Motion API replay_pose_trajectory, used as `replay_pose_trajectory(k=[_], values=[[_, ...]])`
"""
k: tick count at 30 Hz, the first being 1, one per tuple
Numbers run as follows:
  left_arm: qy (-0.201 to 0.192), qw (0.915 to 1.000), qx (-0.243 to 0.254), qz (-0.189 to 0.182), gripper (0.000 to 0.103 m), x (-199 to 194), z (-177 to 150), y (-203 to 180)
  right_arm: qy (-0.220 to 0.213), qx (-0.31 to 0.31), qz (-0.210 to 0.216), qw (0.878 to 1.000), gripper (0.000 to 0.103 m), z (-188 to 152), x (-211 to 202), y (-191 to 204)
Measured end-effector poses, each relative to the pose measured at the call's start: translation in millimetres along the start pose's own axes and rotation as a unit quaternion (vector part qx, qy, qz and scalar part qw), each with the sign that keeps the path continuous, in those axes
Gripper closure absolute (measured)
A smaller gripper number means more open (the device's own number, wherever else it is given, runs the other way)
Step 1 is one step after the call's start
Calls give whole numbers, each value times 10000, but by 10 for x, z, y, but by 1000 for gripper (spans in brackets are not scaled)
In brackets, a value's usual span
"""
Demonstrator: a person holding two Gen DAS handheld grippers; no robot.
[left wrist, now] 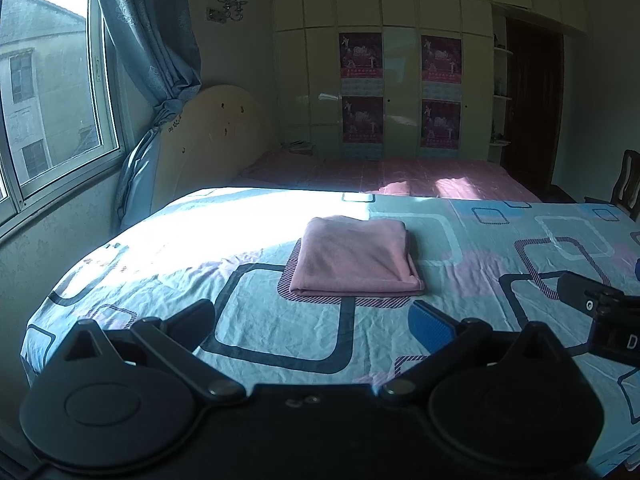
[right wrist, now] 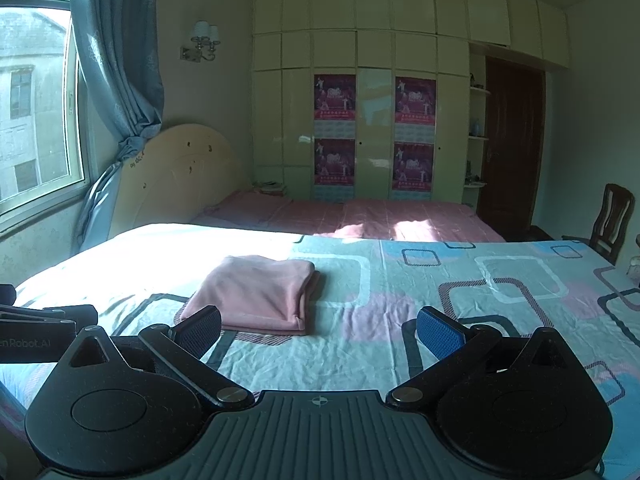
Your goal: Fold small clothes
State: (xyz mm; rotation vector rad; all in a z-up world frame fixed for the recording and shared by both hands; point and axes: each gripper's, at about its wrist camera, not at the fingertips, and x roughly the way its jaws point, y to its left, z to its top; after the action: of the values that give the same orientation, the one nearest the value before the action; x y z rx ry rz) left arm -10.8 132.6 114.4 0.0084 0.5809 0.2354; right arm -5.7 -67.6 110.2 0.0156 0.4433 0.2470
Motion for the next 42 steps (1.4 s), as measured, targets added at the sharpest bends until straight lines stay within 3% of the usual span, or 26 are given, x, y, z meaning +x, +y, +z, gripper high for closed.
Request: replay_pose_trajectory(k=[31, 42], values=[[14, 10000, 1, -5, 0, 27, 9, 26, 26, -17, 8, 10000, 0, 10, 81, 33], [180, 9997, 22, -142, 0, 225, 13, -13, 122, -20, 17, 9999, 0, 6, 198, 24]])
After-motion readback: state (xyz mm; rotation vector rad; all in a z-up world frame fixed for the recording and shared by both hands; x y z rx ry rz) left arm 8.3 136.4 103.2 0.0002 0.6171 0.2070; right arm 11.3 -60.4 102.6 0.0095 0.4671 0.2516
